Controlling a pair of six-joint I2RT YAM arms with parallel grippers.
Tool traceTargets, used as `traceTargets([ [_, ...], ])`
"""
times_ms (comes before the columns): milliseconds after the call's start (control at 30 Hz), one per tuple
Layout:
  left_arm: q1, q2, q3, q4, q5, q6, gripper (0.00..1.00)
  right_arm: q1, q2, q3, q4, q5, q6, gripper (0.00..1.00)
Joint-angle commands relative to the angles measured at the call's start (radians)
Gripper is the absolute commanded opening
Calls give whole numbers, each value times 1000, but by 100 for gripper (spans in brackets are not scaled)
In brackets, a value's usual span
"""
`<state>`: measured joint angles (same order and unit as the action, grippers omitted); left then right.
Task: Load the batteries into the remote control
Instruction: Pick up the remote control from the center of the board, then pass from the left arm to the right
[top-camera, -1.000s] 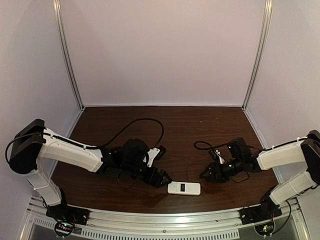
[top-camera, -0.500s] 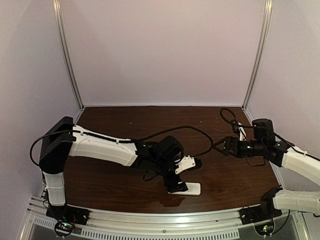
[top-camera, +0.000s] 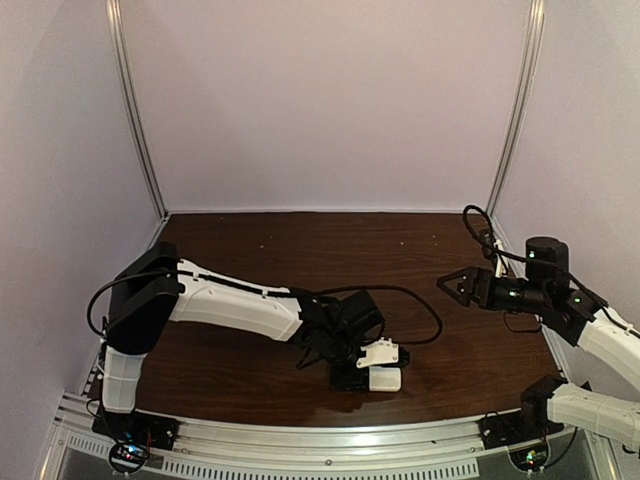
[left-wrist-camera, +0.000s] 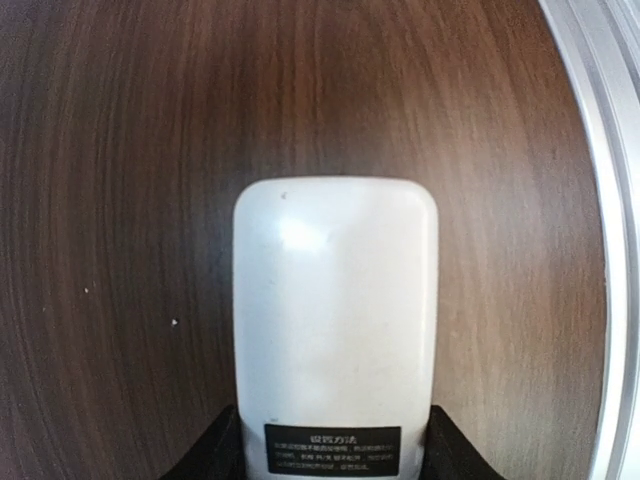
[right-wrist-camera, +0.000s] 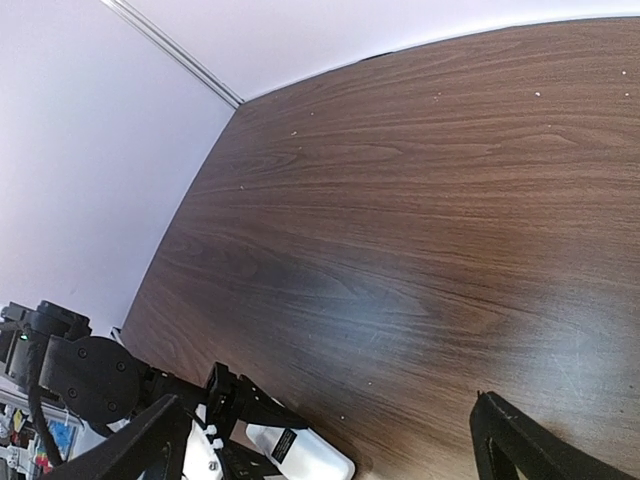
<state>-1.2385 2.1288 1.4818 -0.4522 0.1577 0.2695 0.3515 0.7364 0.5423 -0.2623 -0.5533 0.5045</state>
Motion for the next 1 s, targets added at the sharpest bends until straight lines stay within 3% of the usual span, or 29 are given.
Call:
traceTargets([
  [0,0,17,24,-47,26,17,40,-5,-15,-25,60,-58,11,100],
  [267,96,-172,-49,126,190,-99,32,-5,13,18,130,-155,-28,99],
  [567,213,-390,-187,497,467,-376,32,49,56,-11,540,-381,157,97],
  [700,222,-430,-260,740,554,-526,32,129,100,59,546,-390,113,97],
  [967,223,-446,-303,933,626,-663,32,278,184,146,507,-332,14,91],
])
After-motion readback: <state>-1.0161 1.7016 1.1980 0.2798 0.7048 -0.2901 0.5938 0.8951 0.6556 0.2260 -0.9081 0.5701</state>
